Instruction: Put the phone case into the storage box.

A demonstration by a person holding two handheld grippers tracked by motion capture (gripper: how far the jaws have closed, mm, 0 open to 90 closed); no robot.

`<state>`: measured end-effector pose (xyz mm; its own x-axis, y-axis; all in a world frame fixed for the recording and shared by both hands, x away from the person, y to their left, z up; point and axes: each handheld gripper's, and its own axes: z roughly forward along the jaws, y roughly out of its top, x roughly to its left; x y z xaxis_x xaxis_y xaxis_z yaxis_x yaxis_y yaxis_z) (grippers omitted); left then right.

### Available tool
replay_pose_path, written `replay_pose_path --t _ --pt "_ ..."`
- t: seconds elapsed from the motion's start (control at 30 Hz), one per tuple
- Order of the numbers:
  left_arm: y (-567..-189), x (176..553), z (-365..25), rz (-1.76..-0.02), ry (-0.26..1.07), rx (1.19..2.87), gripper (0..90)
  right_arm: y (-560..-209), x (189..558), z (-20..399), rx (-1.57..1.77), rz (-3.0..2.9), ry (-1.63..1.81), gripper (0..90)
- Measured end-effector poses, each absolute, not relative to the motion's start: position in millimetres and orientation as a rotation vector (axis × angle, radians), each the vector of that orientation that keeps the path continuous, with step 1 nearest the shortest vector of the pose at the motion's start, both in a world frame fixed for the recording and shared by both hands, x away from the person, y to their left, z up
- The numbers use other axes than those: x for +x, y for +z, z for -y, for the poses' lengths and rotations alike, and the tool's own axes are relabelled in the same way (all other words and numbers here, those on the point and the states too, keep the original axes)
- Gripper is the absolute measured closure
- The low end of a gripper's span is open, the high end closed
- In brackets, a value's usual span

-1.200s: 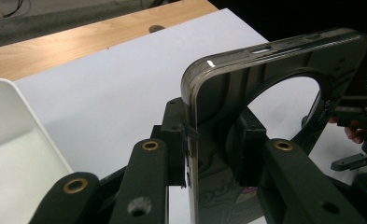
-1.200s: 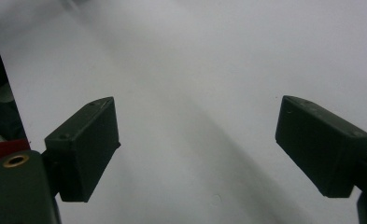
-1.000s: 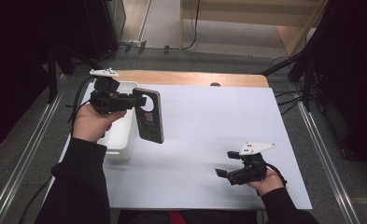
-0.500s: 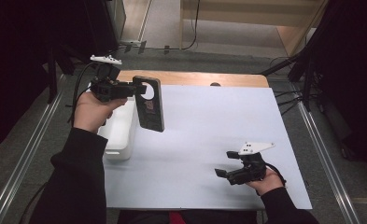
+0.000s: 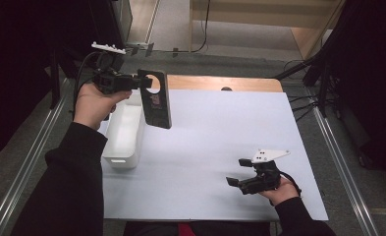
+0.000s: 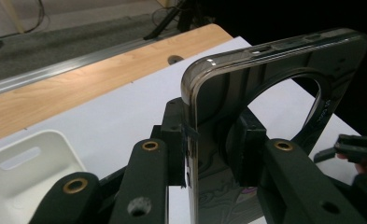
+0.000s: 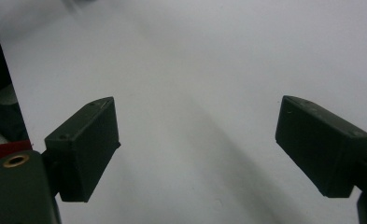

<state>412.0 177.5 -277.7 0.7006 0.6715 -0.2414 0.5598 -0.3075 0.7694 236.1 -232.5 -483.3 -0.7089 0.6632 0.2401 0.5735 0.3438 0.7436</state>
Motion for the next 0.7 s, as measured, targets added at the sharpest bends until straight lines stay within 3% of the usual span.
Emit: replay_pose_path --t 0.7 --pt "-259.8 435.1 -205.0 -1.025 0.263 1.991 70.6 -483.2 235.7 238.4 1.167 -2.478 1.308 12.6"
